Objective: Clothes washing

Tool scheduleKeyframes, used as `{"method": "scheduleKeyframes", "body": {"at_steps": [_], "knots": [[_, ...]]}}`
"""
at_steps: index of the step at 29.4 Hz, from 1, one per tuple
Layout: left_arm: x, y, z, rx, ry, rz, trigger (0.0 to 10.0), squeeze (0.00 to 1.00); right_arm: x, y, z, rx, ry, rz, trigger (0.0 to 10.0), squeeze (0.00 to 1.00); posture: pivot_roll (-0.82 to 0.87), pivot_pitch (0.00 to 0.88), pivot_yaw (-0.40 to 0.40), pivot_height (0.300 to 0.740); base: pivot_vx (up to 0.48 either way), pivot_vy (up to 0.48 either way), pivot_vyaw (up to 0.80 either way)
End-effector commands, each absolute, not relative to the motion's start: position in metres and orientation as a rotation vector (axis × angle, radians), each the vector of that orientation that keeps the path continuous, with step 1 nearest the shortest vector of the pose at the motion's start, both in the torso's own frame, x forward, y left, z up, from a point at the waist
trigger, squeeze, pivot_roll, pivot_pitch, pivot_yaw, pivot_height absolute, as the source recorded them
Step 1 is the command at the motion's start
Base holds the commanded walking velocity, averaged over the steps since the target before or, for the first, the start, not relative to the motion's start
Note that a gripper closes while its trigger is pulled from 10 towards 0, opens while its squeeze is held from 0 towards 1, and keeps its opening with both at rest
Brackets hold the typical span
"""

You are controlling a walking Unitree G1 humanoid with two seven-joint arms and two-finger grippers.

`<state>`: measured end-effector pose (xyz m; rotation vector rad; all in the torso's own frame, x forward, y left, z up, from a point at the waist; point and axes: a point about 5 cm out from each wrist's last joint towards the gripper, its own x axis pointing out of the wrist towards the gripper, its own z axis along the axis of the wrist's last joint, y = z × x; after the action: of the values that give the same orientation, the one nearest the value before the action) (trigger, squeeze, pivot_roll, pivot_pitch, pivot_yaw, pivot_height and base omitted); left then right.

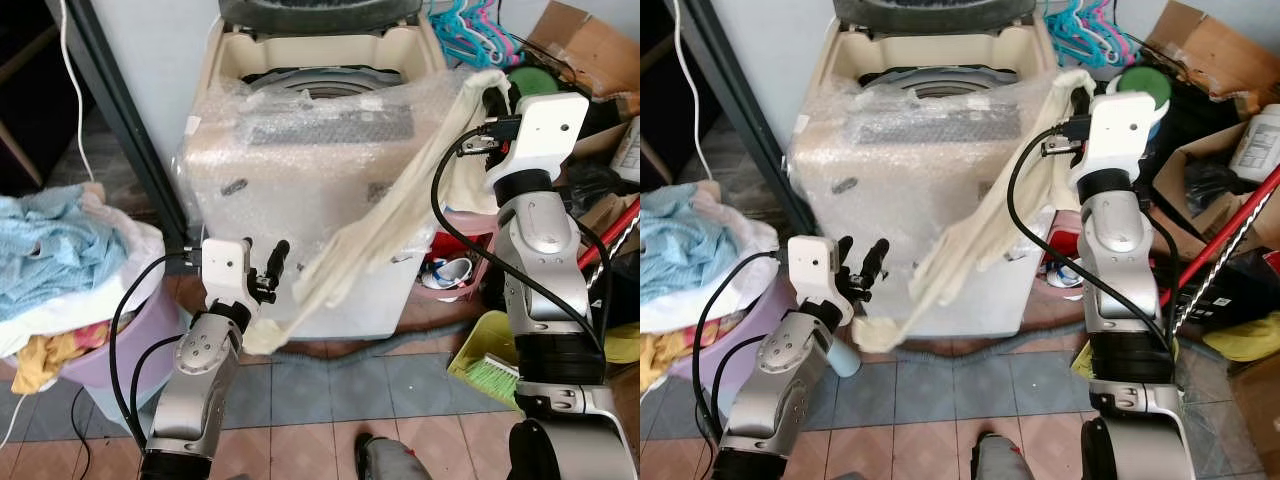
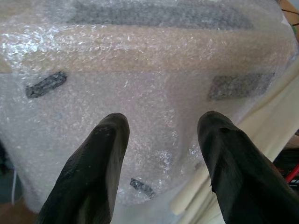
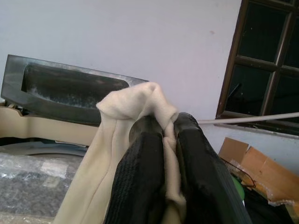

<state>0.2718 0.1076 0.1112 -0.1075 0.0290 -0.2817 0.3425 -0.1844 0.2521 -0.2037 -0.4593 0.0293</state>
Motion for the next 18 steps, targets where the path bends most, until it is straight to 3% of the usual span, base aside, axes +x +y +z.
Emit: {"method": "scheduleKeyframes", "body": {"at_steps": [1, 9, 18], "knots": [[0.271, 0.112, 0.108, -0.099, 0.038, -0.273, 10.0, 0.0, 0.346, -0.175, 0.26, -0.196, -0.487, 0.085, 10.0, 0.0, -0.05, 0.063, 0.046, 0.74, 0.39, 0.0, 0.0], [0.267, 0.115, 0.102, -0.099, 0.068, -0.241, 10.0, 0.0, 0.364, -0.156, 0.298, -0.253, -0.575, 0.279, 10.0, 0.0, -0.04, 0.064, 0.044, 0.74, 0.412, 0.0, 0.0], [0.261, 0.13, 0.09, -0.034, 0.138, -0.181, 10.0, 0.0, 0.374, -0.141, 0.325, -0.291, -0.653, 0.311, 10.0, 0.0, -0.02, 0.065, 0.042, 0.74, 0.357, 0.317, 0.66]]}}
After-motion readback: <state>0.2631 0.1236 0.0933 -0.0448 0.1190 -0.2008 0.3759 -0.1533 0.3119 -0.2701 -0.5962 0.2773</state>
